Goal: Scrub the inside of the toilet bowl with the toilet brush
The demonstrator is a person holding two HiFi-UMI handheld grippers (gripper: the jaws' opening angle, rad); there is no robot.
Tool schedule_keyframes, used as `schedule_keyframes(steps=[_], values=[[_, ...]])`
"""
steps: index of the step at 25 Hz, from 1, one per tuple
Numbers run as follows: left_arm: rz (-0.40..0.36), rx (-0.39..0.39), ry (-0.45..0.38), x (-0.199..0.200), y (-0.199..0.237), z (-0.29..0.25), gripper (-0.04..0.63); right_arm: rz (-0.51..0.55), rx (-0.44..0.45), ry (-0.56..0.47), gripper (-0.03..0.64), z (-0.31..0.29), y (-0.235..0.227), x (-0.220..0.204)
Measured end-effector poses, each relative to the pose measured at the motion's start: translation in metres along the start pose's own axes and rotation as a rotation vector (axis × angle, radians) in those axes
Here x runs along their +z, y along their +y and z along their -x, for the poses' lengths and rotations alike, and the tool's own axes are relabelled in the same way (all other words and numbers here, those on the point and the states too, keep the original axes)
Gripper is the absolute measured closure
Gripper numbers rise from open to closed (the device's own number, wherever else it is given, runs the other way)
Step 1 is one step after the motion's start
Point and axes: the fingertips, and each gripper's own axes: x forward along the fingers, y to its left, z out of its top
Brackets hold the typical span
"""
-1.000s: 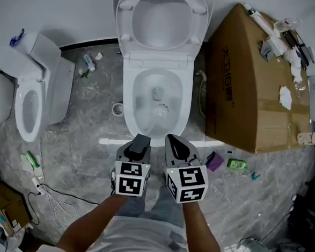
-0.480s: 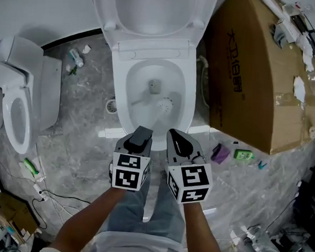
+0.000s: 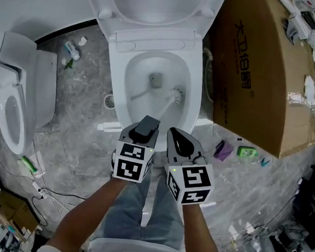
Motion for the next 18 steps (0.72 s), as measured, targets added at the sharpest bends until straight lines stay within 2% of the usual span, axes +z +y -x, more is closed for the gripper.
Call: schedule_keyframes(steps=[5, 18], values=[[-0.009, -0.012, -0.022, 0.013, 0.007, -0.014, 0.442, -0.011, 0.000, 0.002, 0.618, -0.010, -0.003, -0.005], [-0.019, 0.020, -0.063, 0.049, 0.031, -0.033, 0.442, -0.013, 0.007, 0.015, 0.618, -0.027, 0.001, -0.012]])
